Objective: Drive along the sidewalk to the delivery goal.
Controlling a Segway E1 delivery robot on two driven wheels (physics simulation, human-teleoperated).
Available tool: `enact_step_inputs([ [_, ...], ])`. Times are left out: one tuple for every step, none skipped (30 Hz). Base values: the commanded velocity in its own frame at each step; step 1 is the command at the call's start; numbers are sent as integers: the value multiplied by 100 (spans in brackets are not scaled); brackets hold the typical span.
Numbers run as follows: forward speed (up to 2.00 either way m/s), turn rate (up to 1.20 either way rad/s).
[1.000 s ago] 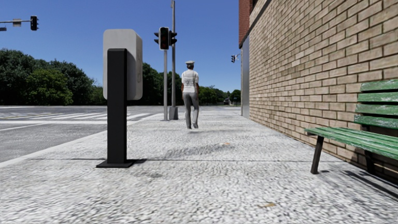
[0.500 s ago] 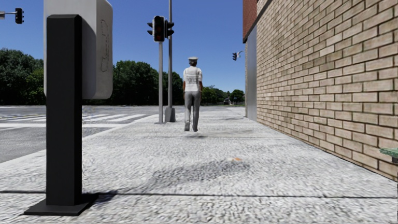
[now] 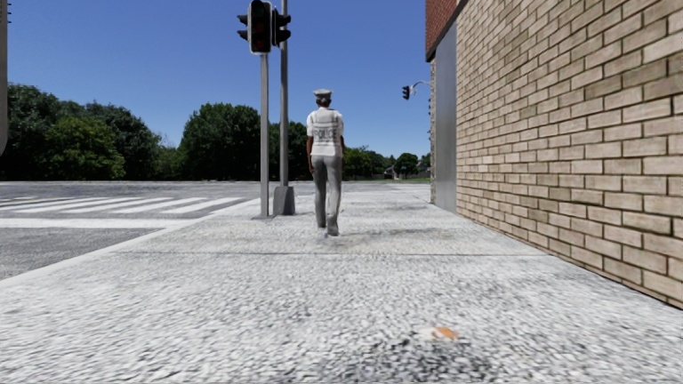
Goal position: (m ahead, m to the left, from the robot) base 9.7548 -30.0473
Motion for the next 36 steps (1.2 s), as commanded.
enact_step_inputs([
  [200,0],
  [200,0],
  [200,0],
  [200,0],
  [200,0],
  [200,0],
  [200,0],
  [200,0],
  [200,0],
  [200,0],
  [200,0],
  [200,0],
  [200,0],
  [200,0],
  [200,0],
  [200,0],
  [200,0],
  [200,0],
  [200,0],
  [199,0],
  [199,0],
  [193,0],
  [183,0],
  [179,0],
  [179,0],
  [174,0],
  [163,0],
  [154,0],
  [154,0],
  [147,0],
  [140,0],
  [140,0],
  [132,0],
  [128,0],
  [122,0],
  [122,0],
])
